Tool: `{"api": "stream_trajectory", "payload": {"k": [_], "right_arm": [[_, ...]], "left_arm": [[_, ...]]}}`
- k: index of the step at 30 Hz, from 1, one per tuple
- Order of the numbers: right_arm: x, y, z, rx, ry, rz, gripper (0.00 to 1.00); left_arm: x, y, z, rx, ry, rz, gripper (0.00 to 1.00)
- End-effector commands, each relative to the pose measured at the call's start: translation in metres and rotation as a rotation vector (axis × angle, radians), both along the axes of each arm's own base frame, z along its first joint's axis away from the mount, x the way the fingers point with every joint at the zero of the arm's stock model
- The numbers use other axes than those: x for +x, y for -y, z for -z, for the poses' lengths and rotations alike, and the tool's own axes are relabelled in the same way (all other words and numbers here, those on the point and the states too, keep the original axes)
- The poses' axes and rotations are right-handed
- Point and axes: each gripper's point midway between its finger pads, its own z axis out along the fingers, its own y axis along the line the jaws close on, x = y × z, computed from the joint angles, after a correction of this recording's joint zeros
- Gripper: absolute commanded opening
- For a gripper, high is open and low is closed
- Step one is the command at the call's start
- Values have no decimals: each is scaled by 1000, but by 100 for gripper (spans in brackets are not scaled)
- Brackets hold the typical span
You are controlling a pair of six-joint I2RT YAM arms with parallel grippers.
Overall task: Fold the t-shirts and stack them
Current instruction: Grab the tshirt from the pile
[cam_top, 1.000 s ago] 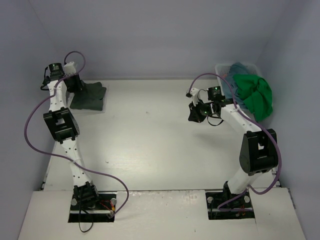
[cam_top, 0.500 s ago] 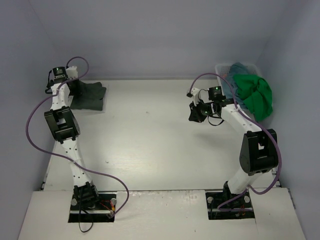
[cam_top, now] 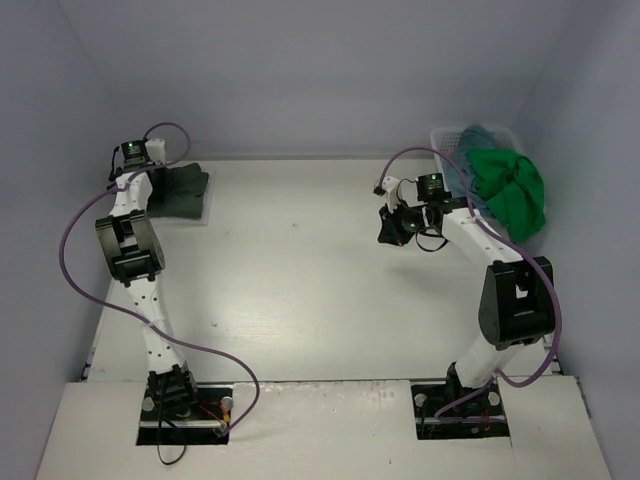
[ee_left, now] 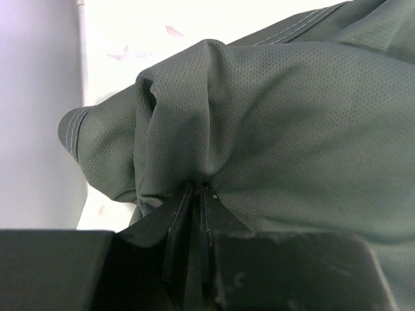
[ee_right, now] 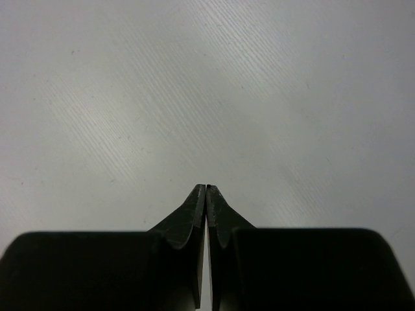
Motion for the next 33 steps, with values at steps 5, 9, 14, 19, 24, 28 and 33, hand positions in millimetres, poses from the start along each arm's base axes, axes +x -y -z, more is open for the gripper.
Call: {"api": "stream_trajectory", "payload": {"k": [5,9,14,19,24,28,33], "right_arm": [[5,2,-10,-3,39,-3,1],[14,7,-19,-20,68,22,4],[26,13,-38,-43,126,64,15],[44,24,-60,-75,202,149,19],[84,77,-91,-213,365,430,19],[106,131,-122,-336,491,671,23],[111,209,-163,-519,619,990,35]], "left_arm": [[2,-7,-99,127,180,-45,13],[-5,29,-142,74,237,30,35],[-27,74,-228,17,365,115,49],[-61,125,-271,-117,392,237,51],[-106,183,-262,-267,295,431,51],[-148,224,-252,-330,222,555,51],[-191,252,-227,-269,113,656,51]]}}
